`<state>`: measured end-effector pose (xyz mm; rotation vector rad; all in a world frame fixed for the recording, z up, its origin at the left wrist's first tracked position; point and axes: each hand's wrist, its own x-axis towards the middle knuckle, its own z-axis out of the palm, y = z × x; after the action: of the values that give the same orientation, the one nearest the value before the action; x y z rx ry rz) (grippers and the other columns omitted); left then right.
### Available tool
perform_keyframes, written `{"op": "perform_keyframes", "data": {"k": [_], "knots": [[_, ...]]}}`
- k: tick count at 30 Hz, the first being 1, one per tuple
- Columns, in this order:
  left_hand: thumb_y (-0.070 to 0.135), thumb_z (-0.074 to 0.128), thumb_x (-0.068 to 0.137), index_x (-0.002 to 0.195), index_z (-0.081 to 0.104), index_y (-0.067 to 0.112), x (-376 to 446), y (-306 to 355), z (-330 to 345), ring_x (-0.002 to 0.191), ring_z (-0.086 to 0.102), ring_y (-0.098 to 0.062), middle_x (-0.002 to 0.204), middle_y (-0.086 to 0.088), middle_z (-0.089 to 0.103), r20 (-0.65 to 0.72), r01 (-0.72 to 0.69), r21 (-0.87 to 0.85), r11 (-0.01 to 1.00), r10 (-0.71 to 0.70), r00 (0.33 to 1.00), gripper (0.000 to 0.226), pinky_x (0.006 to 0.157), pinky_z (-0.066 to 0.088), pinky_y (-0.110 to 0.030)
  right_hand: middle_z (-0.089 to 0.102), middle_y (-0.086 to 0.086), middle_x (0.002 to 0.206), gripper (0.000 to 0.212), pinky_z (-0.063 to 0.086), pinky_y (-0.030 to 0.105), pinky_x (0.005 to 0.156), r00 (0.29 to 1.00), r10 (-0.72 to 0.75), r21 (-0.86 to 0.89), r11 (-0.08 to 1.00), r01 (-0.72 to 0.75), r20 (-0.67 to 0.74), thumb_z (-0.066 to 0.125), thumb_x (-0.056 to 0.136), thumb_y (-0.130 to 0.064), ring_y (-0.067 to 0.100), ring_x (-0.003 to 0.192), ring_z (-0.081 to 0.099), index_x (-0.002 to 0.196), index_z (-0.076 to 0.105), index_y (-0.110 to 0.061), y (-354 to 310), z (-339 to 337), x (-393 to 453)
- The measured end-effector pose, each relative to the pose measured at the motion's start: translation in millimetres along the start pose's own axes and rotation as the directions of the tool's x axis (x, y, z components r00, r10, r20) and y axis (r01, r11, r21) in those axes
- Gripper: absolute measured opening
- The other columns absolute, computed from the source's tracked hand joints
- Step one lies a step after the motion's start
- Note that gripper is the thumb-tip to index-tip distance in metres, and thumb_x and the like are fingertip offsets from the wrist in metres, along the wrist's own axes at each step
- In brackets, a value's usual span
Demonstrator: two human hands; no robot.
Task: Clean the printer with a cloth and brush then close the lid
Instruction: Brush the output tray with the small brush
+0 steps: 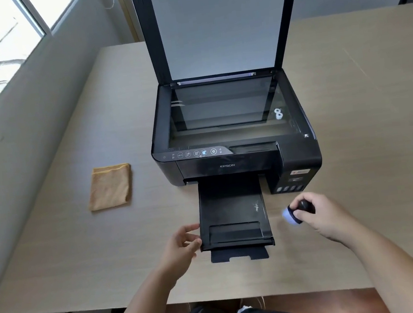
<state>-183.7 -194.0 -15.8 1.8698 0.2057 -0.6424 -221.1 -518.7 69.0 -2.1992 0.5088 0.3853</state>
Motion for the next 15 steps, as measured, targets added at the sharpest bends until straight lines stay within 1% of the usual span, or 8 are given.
{"op": "perform_keyframes", "data": {"k": [3,6,7,9,10,12,13,15], "knots": [[0.012,0.057,0.095,0.120,0.060,0.027,0,-1,-1,0.077,0.059,-0.012,0.091,-0.004,0.068,0.006,0.001,0.018,1.000,-0.001,1.000,0.029,0.069,0.047,-0.024,0.065,-0.002,0.082,0.014,0.043,0.025,0.067,0.994,-0.110,0.119,0.987,0.106,0.024,0.064,0.085,-0.014,0.018,0.077,0.057,0.080,0.066,-0.026,-15,10,2],[0.015,0.059,0.094,0.115,0.060,0.030,-2,0,-4,0.080,0.059,-0.011,0.093,0.000,0.067,0.017,0.007,0.032,0.999,-0.008,1.000,0.026,0.073,0.046,-0.023,0.058,-0.008,0.075,0.012,0.041,0.016,0.065,0.972,-0.217,0.213,0.958,0.192,0.096,0.060,0.091,-0.020,0.007,0.070,0.051,0.084,0.068,-0.027,-41,28,6],[0.016,0.059,0.094,0.115,0.060,0.030,-3,0,-8,0.083,0.060,-0.012,0.095,0.000,0.066,0.005,0.011,0.037,0.999,-0.011,1.000,0.024,0.074,0.046,-0.022,0.057,-0.013,0.072,0.012,0.041,0.016,0.064,0.959,-0.250,0.210,0.953,0.220,0.131,0.058,0.092,-0.024,0.006,0.067,0.050,0.086,0.067,-0.029,-51,35,9],[0.017,0.059,0.094,0.114,0.060,0.028,-4,-2,-17,0.088,0.061,-0.014,0.098,0.000,0.065,-0.033,0.016,0.036,0.999,-0.014,0.999,0.023,0.074,0.046,-0.021,0.054,-0.020,0.064,0.010,0.041,0.022,0.062,0.932,-0.304,0.140,0.950,0.281,0.197,0.053,0.093,-0.032,0.005,0.060,0.047,0.094,0.062,-0.037,-69,50,13],[0.017,0.059,0.094,0.114,0.060,0.028,-5,-3,-23,0.091,0.061,-0.016,0.099,-0.001,0.064,-0.061,0.016,0.030,0.999,-0.014,0.998,0.023,0.073,0.045,-0.021,0.055,-0.019,0.064,0.010,0.040,0.024,0.063,0.913,-0.329,0.082,0.944,0.318,0.240,0.051,0.094,-0.034,0.006,0.060,0.048,0.100,0.057,-0.038,-79,57,16],[0.014,0.059,0.094,0.111,0.061,0.027,-4,-4,-37,0.092,0.062,-0.018,0.098,-0.002,0.064,-0.136,0.012,0.011,1.000,-0.010,0.991,0.022,0.070,0.045,-0.019,0.059,-0.011,0.075,0.016,0.043,0.028,0.065,0.877,-0.359,-0.056,0.917,0.396,0.319,0.047,0.095,-0.036,0.011,0.068,0.054,0.110,0.046,-0.033,-101,71,21],[0.012,0.058,0.094,0.110,0.062,0.026,-3,-4,-46,0.090,0.062,-0.018,0.097,-0.002,0.064,-0.178,0.009,0.004,1.000,-0.008,0.984,0.022,0.067,0.044,-0.017,0.060,-0.006,0.080,0.018,0.044,0.029,0.067,0.861,-0.374,-0.099,0.898,0.429,0.346,0.048,0.094,-0.037,0.013,0.072,0.055,0.110,0.043,-0.031,-114,80,23],[0.010,0.057,0.093,0.111,0.062,0.024,-1,-4,-62,0.084,0.060,-0.012,0.098,-0.003,0.064,-0.247,0.009,0.004,1.000,-0.008,0.969,0.024,0.063,0.043,-0.014,0.060,-0.006,0.083,0.017,0.043,0.027,0.065,0.839,-0.404,-0.115,0.875,0.471,0.364,0.054,0.091,-0.037,0.011,0.073,0.055,0.103,0.045,-0.029,-135,98,32]]}}
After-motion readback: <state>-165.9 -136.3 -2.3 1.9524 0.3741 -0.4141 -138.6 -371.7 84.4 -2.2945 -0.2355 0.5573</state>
